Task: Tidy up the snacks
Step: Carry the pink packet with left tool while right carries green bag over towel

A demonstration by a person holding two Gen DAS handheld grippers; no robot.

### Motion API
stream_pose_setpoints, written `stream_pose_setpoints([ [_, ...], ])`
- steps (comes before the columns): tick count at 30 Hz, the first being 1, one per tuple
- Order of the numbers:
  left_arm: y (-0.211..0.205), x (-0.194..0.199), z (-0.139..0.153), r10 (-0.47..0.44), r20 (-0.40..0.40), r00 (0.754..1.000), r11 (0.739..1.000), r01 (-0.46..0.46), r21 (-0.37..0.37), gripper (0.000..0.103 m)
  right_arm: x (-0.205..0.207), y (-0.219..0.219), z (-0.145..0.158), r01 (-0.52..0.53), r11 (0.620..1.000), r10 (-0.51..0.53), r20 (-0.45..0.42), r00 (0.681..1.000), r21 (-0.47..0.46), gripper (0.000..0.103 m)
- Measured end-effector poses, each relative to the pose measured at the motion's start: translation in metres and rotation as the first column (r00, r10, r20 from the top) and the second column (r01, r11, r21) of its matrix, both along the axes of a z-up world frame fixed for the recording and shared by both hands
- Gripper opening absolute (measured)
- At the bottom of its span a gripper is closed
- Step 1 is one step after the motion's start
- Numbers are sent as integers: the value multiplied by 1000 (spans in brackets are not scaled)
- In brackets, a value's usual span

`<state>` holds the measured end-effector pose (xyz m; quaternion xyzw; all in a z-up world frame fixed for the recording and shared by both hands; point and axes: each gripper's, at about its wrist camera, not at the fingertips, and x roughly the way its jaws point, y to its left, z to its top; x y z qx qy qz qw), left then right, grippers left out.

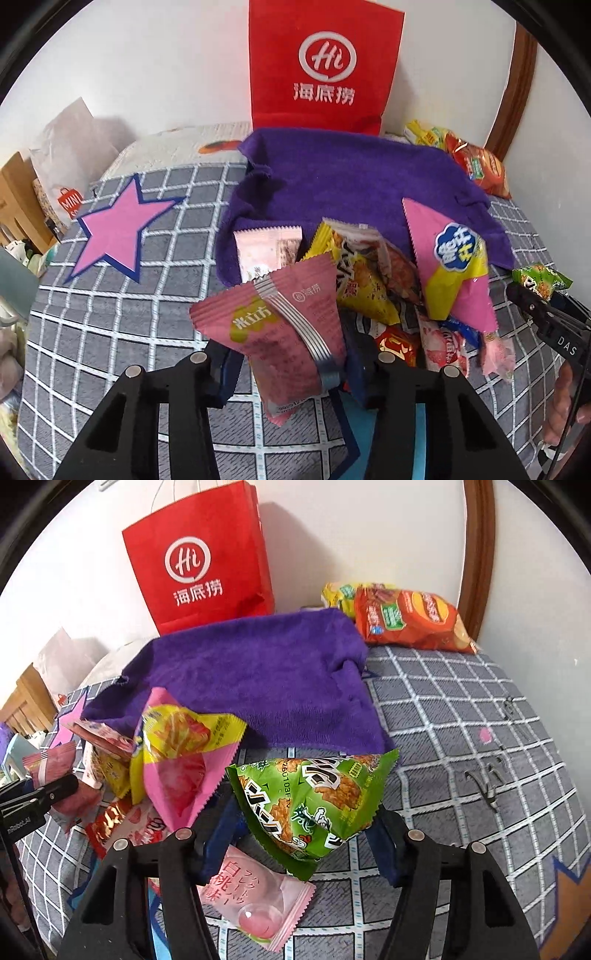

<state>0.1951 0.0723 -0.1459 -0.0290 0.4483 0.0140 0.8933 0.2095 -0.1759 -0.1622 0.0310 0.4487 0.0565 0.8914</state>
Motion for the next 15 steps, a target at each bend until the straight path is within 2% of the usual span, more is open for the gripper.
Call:
stream_pose_setpoints([
  [7,3,3,32,3,45,999,1000,-3,5,45,2,4,36,2,1000,-1,49,999,-20,64],
  [15,-11,33,74,-42,112,993,999,38,32,45,31,9,81,-6,1000,8,101,995,-20,64],
])
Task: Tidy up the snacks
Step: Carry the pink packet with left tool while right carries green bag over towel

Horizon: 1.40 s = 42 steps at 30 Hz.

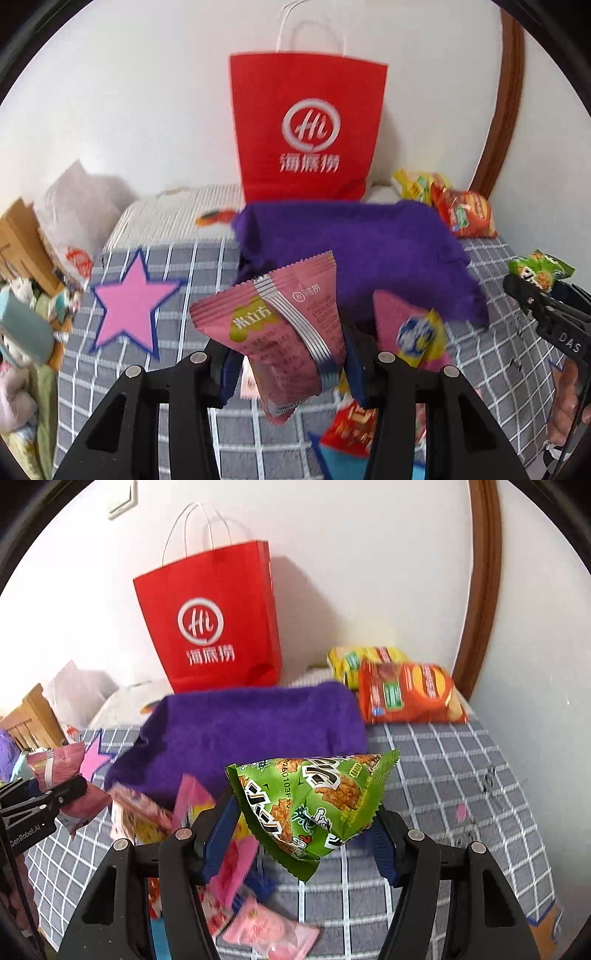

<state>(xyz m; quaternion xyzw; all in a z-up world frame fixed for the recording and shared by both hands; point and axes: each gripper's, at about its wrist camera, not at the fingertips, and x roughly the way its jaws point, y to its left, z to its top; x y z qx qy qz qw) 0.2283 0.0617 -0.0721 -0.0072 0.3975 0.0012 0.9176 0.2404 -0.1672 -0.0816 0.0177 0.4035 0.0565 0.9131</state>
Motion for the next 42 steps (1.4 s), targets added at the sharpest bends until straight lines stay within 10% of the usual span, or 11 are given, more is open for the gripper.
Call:
stream_pose_setpoints([
  [16,-19,82,17,-39,-4,999,999,39,16,45,83,3,16,-17,1000,17,22,1000,13,64],
  [42,-26,172,-38,-23,-63,998,1000,24,16,45,181,17,-25,-92,995,93,-35,995,28,64],
])
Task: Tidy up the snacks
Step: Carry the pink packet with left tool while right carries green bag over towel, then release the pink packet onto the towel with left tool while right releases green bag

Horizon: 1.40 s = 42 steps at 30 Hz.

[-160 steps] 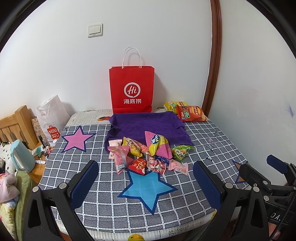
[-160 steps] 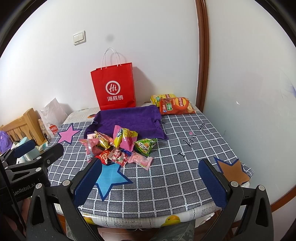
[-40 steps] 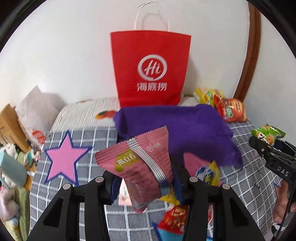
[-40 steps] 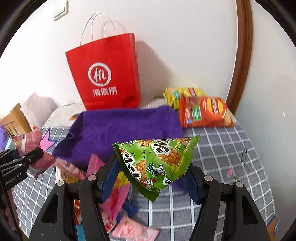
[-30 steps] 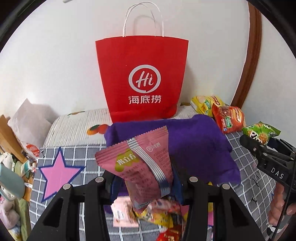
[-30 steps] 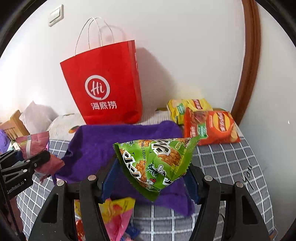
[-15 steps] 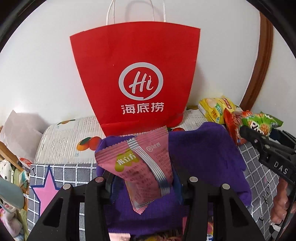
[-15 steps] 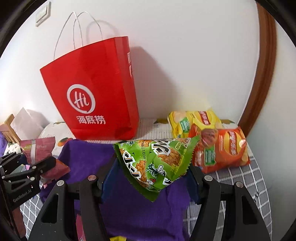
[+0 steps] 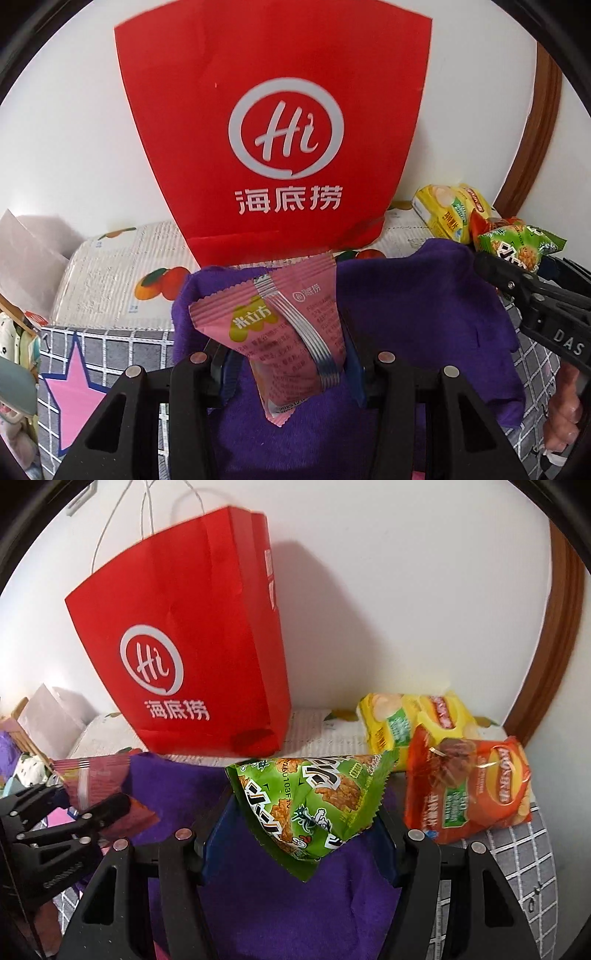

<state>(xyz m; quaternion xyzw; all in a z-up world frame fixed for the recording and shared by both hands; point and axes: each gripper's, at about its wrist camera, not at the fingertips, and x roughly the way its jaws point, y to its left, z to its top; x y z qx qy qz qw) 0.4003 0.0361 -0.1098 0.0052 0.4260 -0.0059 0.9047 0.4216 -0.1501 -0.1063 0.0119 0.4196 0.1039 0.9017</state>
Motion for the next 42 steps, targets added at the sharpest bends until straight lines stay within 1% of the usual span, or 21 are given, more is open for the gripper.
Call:
stream_pose_setpoints([
  [2,1,1,-6,4,-1,1000,1000,-4,-7,45,2,0,-5,-6,1000,6,-14,1000,-4,65],
  [4,1,4,-10,4,-13,1000,1000,-4,3,45,2,-1,-8,-21,1000,21,-24,999,8,65],
  [10,6,5,-14,16,-12,1000,1000,-16,5,45,11,-5,-26,-26,999,28,-76,997,30,65],
  [17,9,10,-22,21,-32,999,1000,-21,0,45,17,-3,-43,-32,999,31,-116,993,-6,65],
  [22,11,10,-21,30,-33,999,1000,-30,-8,45,16,4,-45,-53,998,50,-115,992,-24,65],
  [27,7,9,-21,23,-34,999,1000,-23,1,45,15,4,-46,-56,998,52,-115,992,-29,65],
  [36,6,11,-22,22,-41,999,1000,-22,3,45,20,5,-54,-50,998,44,-148,988,-38,65],
  [42,6,13,-25,31,-72,997,999,-31,9,45,20,7,-57,-61,997,53,-161,986,-40,65],
])
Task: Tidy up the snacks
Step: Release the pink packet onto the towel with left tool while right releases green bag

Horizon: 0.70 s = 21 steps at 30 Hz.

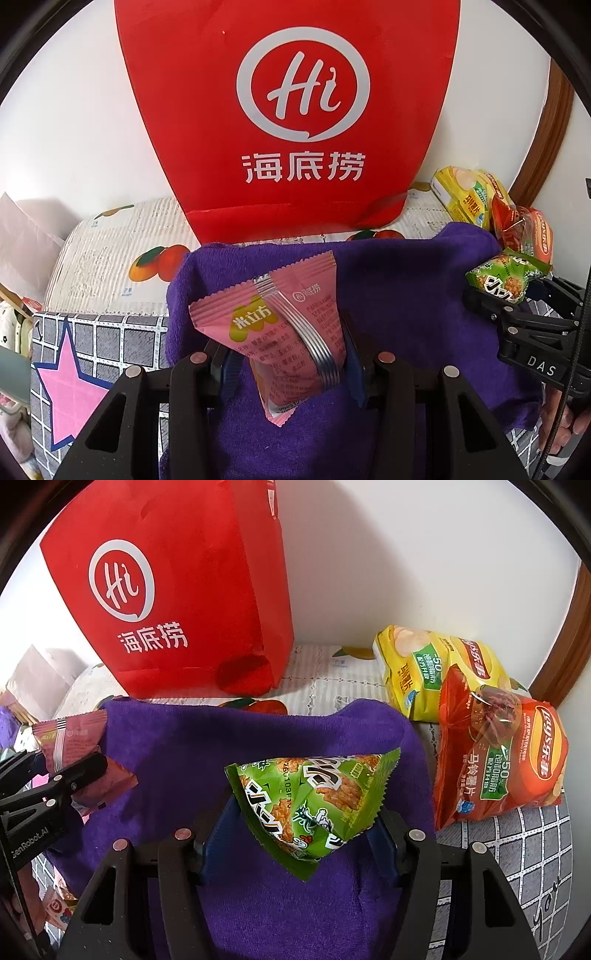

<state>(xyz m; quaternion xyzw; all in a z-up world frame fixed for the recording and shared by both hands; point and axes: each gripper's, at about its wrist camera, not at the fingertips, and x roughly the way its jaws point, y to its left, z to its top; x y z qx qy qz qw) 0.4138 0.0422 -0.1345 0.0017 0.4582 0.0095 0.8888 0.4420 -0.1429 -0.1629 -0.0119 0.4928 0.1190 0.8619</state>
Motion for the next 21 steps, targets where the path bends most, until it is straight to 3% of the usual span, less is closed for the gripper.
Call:
stream_pose_setpoints([
  [13,1,1,-2,2,-17,1000,1000,-2,10,45,4,1,-5,-8,1000,8,-44,999,-2,67],
  [21,0,4,-6,8,-35,999,1000,-8,22,45,5,3,-8,-21,1000,20,-52,998,-16,74],
])
